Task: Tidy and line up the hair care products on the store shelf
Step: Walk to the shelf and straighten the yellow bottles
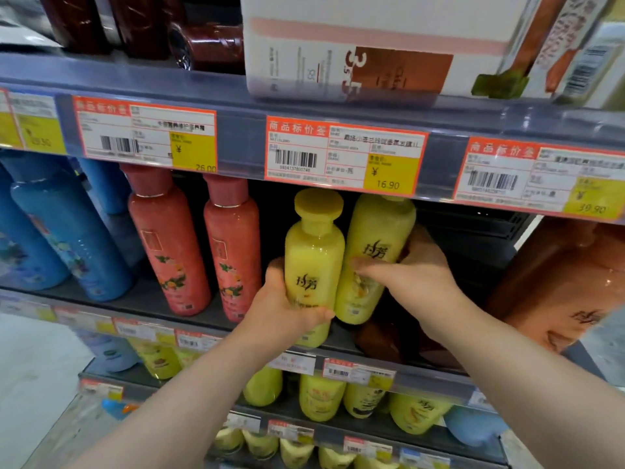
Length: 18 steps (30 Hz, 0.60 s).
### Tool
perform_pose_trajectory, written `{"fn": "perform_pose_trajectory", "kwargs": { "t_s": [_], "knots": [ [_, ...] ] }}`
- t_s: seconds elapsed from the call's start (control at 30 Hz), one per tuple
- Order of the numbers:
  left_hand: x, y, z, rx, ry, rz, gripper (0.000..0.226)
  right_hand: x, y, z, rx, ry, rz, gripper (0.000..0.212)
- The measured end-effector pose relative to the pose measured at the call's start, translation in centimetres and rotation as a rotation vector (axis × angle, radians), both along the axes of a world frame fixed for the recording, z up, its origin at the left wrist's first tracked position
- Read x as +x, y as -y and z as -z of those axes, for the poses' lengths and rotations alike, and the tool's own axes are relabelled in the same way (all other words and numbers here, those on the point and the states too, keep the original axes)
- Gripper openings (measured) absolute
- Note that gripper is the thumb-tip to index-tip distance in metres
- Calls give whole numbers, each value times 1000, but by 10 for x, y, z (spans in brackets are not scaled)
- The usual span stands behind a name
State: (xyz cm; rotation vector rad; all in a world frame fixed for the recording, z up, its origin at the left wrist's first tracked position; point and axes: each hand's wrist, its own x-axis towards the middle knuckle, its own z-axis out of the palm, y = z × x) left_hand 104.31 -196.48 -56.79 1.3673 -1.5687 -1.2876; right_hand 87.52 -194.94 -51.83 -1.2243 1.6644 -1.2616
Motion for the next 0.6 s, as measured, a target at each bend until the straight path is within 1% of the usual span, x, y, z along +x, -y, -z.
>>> {"fn": "perform_pose_trajectory", "kwargs": {
  "t_s": [0.07, 0.17, 0.23, 0.33, 0.37, 0.47, 0.53, 0.6],
  "knots": [
    [0, 0, 0, -5, -12, -11, 59, 0, 16, 7, 11, -31, 17, 56],
    [1, -1, 4, -10, -15, -11, 59, 1, 38, 21, 35, -75, 28, 69],
    [1, -2, 7, -17, -28, -19, 58, 2, 50, 28, 51, -61, -4, 66],
    [0, -3, 9, -21, -51, -20, 52, 9, 63, 32, 57, -45, -78, 56],
    [-1, -3, 10, -22, -54, -19, 51, 11, 67, 31, 59, -65, -104, 57],
    [-2, -2, 13, -20, -62, -28, 56, 15, 75, 32, 81, -147, -182, 68],
    [-1, -3, 13, -16, -74, -28, 56, 14, 75, 31, 90, -150, -229, 73],
    [-1, -3, 13, -7, -82, -19, 54, 9, 75, 31, 79, -100, -284, 75]
  ]
}}
